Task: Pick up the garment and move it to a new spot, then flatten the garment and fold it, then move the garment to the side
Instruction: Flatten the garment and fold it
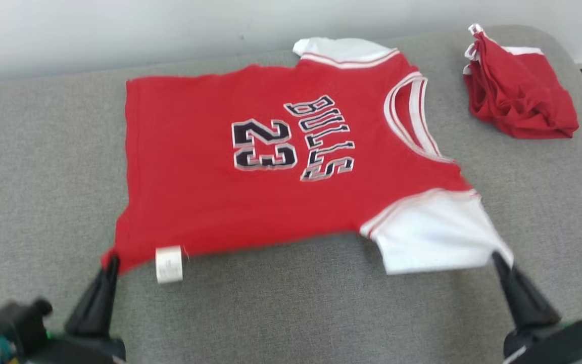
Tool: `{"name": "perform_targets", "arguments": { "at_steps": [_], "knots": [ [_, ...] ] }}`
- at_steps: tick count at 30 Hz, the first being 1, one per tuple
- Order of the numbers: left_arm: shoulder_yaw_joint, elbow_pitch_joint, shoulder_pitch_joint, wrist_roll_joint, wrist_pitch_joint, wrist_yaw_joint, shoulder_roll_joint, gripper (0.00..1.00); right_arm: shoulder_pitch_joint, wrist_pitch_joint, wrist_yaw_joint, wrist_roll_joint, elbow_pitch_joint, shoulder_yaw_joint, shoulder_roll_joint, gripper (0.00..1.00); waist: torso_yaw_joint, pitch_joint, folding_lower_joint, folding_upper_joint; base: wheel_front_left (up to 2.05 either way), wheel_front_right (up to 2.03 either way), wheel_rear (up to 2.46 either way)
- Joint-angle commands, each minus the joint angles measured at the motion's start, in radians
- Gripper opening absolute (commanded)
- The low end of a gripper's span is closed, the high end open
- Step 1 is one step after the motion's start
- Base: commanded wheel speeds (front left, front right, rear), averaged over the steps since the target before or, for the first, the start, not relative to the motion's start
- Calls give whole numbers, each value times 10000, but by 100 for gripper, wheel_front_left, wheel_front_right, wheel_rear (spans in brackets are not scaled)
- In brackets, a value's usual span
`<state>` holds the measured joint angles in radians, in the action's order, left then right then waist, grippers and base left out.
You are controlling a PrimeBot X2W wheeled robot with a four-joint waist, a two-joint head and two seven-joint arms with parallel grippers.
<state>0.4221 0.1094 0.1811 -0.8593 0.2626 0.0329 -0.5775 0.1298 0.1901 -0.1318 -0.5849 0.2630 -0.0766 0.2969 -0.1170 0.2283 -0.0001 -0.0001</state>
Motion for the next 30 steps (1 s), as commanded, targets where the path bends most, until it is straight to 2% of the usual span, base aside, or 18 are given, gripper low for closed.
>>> {"name": "perform_targets", "arguments": {
  "at_steps": [1,10,19,25,30],
  "knots": [
    [-286,64,-537,263,28,19,242,0,367,116,29,14,-84,-5,-199,0,-6,-163,1,1,0,0,0],
    [-752,687,-2318,1288,28,468,1261,0,2050,776,29,-264,-500,-320,-665,0,300,-743,1,1,0,0,0],
    [-1035,1163,-2972,1805,28,766,1758,0,3361,2195,29,-676,-292,-281,-880,0,575,-1155,1,1,0,0,0],
    [-1106,1199,-2829,2125,28,888,1975,0,3133,2288,29,-713,68,-515,-1150,0,737,-1227,1,1,0,0,0],
    [-1116,1113,-2477,2428,28,935,2111,0,2294,2147,29,-822,177,-575,-1169,0,767,-1176,1,1,0,0,0]
  ]
}}
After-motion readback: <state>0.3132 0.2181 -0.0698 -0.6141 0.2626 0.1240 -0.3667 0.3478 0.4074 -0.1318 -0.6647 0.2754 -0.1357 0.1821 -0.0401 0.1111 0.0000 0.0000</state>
